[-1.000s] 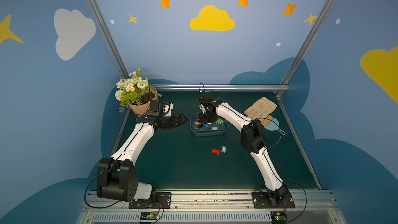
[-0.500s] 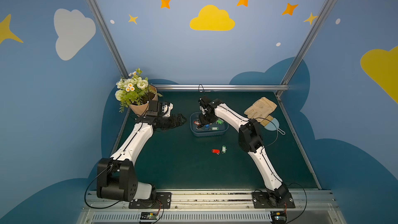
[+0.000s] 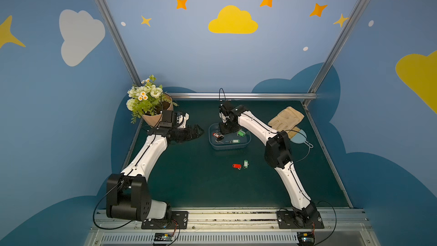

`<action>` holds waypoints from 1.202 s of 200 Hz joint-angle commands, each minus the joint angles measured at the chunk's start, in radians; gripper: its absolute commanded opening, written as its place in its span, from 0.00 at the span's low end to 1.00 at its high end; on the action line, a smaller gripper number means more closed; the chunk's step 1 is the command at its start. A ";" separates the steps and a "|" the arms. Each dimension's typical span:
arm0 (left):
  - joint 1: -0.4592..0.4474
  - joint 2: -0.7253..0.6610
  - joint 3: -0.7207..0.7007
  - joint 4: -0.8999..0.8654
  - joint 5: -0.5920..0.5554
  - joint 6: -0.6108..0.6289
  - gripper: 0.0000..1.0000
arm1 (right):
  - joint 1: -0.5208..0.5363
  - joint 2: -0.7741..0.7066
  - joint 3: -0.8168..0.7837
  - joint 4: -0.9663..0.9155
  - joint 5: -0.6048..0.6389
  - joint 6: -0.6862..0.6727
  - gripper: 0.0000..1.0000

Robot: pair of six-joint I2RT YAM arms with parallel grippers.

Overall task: Take the keys out of the storage box
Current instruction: Pick up the key from the storage box, then place the key at the center of the board.

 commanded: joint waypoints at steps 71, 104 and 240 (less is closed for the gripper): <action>0.007 0.073 0.043 0.031 0.034 0.002 1.00 | 0.106 -0.577 -0.547 0.072 -0.235 -0.186 0.00; 0.006 0.109 0.060 0.043 0.045 -0.001 1.00 | 0.199 -0.615 -0.695 0.080 -0.213 -0.266 0.00; 0.010 0.069 0.029 -0.004 -0.005 0.033 1.00 | 0.179 -0.427 -0.787 0.208 -0.202 -0.253 0.00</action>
